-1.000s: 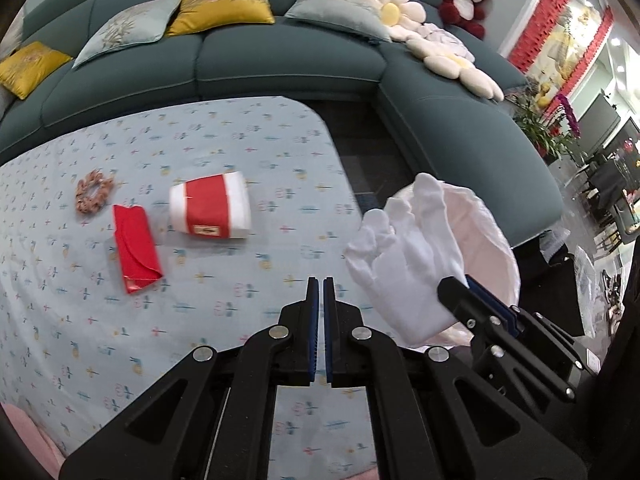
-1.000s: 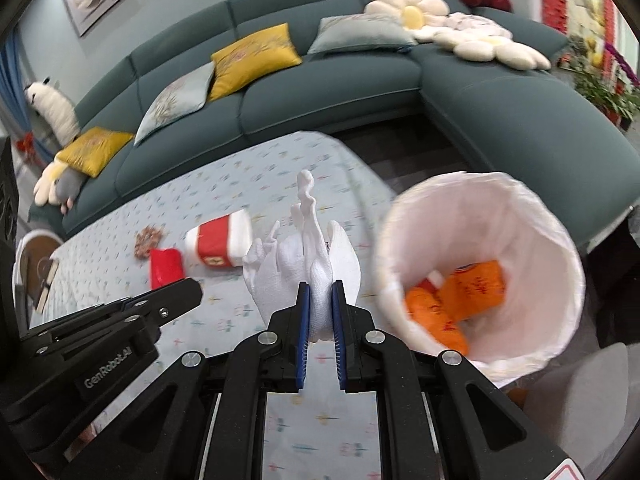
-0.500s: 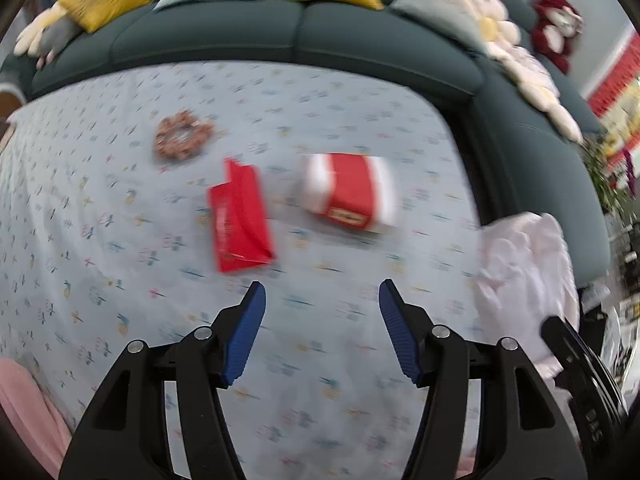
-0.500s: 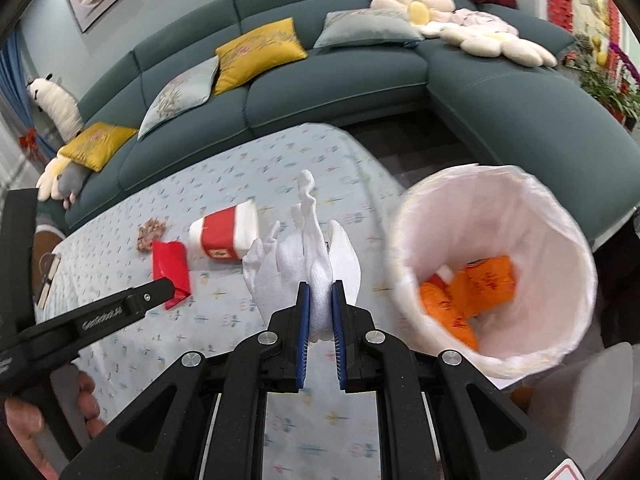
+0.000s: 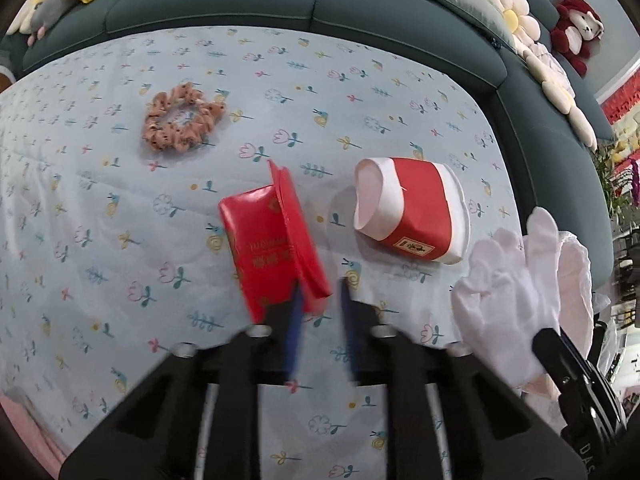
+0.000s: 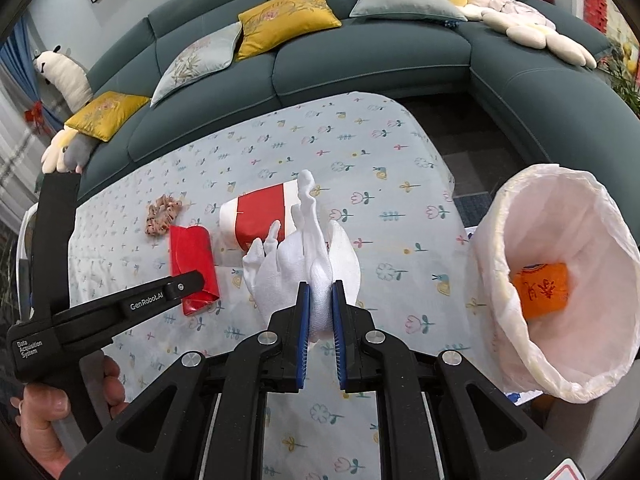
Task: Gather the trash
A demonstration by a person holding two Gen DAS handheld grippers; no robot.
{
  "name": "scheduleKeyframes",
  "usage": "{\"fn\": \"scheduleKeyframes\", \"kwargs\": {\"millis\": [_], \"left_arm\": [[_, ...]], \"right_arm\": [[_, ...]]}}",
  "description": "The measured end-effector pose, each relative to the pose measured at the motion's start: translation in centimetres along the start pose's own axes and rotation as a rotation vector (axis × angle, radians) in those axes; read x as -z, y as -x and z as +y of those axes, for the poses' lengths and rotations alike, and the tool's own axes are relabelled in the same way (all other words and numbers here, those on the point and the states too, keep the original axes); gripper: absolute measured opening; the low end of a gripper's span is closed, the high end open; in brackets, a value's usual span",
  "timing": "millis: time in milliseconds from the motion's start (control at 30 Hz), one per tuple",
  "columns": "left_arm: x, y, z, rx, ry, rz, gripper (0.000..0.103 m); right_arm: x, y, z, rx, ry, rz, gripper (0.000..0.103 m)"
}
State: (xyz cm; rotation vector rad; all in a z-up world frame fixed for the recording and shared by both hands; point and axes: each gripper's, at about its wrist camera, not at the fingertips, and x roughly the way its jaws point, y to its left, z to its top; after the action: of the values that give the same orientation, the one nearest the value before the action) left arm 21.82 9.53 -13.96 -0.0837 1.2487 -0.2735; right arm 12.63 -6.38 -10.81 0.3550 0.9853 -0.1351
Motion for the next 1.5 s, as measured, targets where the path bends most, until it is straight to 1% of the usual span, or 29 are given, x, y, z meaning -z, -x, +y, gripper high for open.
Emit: {"fn": "scheduleKeyframes", "kwargs": {"millis": [33,67,233,267,400,567,900,1067,1300,1500], "left_arm": [[0.0,0.0,-0.1,0.0,-0.005,-0.001,0.005],[0.1,0.1,-0.4,-0.001,-0.014,-0.01,0.001],[0.8,1.6,-2.2,0.012,-0.055,-0.041,0.001],[1.1,2.0,-2.7,0.024,-0.058,-0.045,0.001],[1.8,2.9,-4.8,0.052,-0.081,-0.052,0.001],[2.7,4.0,-7.7,0.074,-0.125,-0.062,0.001],[5.1,5.7,-14.8,0.115,-0.241,-0.081,0.001],[6.3,6.0,-19.1,0.145,-0.31,-0.082,0.001],[7.9,6.3,-25.2,0.194,-0.409,-0.079,0.001],[8.7,6.0,-29.0,0.228,-0.468,-0.07,0.001]], "right_arm": [[-0.1,-0.1,-0.1,0.0,0.0,0.001,0.01],[-0.1,-0.2,-0.1,0.0,-0.001,0.002,0.01],[-0.2,0.0,-0.6,-0.002,-0.007,-0.003,0.01],[-0.2,0.1,-0.7,-0.003,-0.009,-0.006,0.01],[-0.2,1.2,-1.2,-0.006,-0.018,-0.025,0.01],[0.0,2.9,-3.0,0.003,-0.041,-0.054,0.01],[0.8,7.2,-9.4,0.052,-0.132,-0.125,0.01],[1.5,9.5,-13.8,0.092,-0.178,-0.158,0.01],[2.7,11.6,-19.4,0.144,-0.251,-0.189,0.01],[3.3,12.2,-22.8,0.175,-0.286,-0.198,0.01]]}}
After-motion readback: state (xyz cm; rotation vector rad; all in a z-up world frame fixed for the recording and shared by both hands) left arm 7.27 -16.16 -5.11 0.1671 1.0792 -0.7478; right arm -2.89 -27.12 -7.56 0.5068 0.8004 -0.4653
